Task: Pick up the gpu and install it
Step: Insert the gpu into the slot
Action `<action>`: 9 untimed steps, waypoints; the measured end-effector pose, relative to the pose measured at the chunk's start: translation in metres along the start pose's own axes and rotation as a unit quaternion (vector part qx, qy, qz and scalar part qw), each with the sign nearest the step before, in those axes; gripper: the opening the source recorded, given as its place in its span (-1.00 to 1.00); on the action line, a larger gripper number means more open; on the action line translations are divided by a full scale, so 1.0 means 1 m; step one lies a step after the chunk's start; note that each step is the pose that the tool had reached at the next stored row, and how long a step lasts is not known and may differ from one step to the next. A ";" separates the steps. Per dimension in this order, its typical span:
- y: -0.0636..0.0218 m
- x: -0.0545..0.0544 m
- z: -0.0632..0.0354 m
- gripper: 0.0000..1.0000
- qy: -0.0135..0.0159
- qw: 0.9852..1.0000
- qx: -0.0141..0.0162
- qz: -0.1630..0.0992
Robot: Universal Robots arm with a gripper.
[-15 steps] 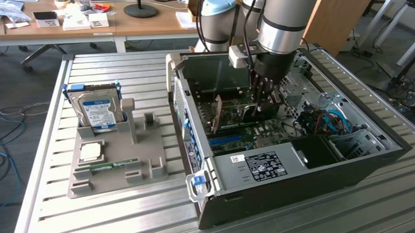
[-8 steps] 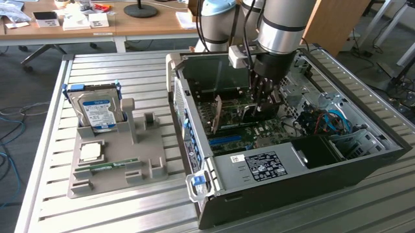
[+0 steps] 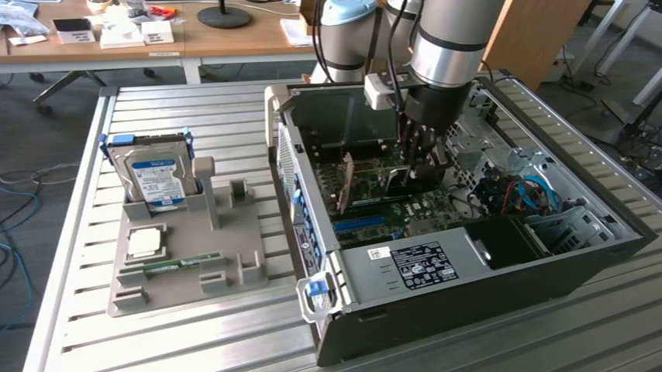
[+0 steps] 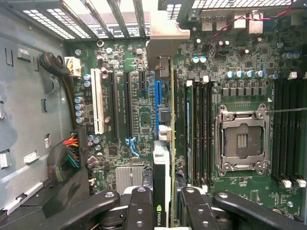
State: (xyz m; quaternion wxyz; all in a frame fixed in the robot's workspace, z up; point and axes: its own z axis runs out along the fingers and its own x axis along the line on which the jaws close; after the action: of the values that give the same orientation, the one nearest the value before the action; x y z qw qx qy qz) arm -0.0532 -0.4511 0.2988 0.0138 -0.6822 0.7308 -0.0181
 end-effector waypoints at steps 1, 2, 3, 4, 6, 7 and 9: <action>0.0000 0.000 0.0000 -0.47 0.000 1.000 0.000 0.000; 0.0000 0.000 0.0001 -0.47 0.000 1.000 0.000 0.000; 0.0000 0.000 0.0005 -0.47 0.000 1.000 0.000 0.000; 0.0000 0.000 0.0011 -0.47 0.000 1.000 0.000 0.000; 0.0001 0.000 0.0013 -0.47 0.000 1.000 0.000 0.000; 0.0001 0.000 0.0013 -0.47 0.000 1.000 0.000 0.000; 0.0001 0.000 0.0013 -0.47 0.000 1.000 0.000 0.000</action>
State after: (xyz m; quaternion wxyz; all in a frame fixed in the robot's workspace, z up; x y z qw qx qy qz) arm -0.0533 -0.4511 0.2974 0.0137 -0.6822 0.7308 -0.0181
